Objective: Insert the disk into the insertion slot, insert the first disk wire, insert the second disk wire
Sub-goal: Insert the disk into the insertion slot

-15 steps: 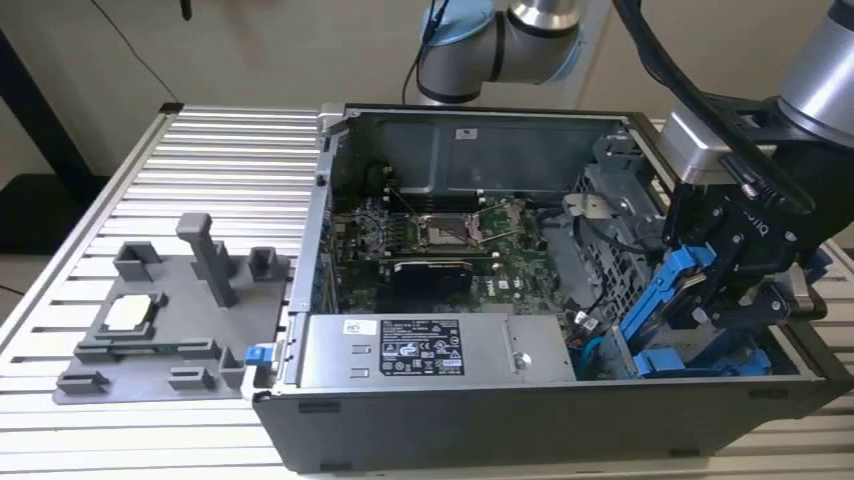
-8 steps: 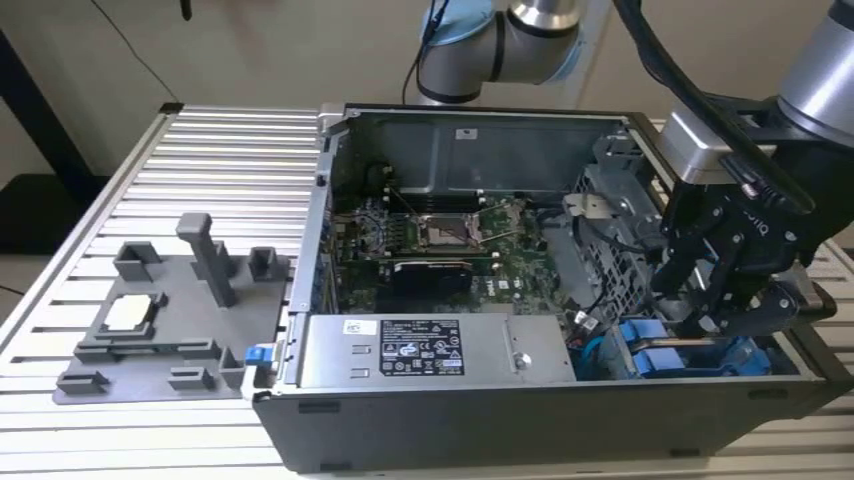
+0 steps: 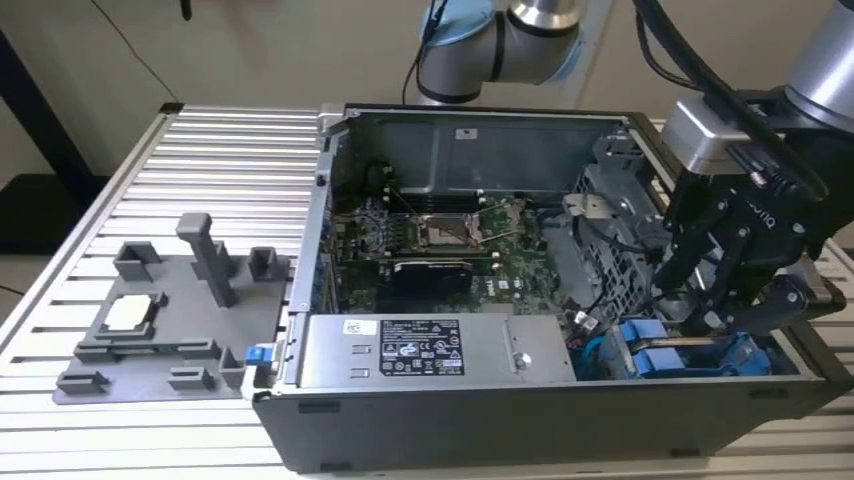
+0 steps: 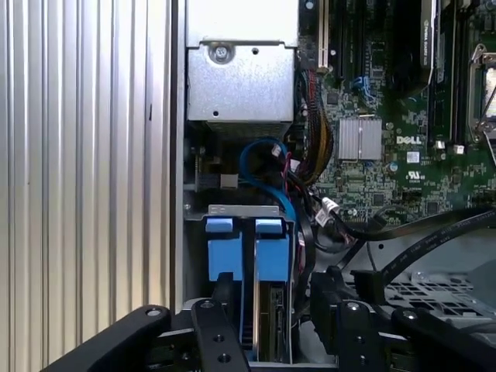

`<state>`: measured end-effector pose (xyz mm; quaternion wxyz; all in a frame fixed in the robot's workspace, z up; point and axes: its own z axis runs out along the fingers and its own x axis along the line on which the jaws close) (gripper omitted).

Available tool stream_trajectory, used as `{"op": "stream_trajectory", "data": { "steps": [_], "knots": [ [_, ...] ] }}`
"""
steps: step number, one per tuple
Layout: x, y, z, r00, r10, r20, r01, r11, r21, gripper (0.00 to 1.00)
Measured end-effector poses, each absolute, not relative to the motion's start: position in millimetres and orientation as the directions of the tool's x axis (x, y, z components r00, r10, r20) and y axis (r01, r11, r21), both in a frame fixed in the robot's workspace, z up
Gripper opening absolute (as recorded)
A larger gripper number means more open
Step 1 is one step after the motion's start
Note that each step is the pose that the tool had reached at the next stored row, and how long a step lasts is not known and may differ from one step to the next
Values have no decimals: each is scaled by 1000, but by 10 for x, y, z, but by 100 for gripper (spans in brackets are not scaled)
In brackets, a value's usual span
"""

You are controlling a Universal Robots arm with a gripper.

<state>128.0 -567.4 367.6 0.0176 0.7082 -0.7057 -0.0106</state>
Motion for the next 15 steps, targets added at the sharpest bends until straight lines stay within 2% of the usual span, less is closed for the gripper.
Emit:
{"op": "stream_trajectory", "data": {
  "steps": [11,15],
  "knots": [
    [1280,-5649,3825,4,-999,34,-999,-2,37,53],
    [1280,-5639,3822,3,-999,34,-1000,-4,-18,53]
  ]
}}
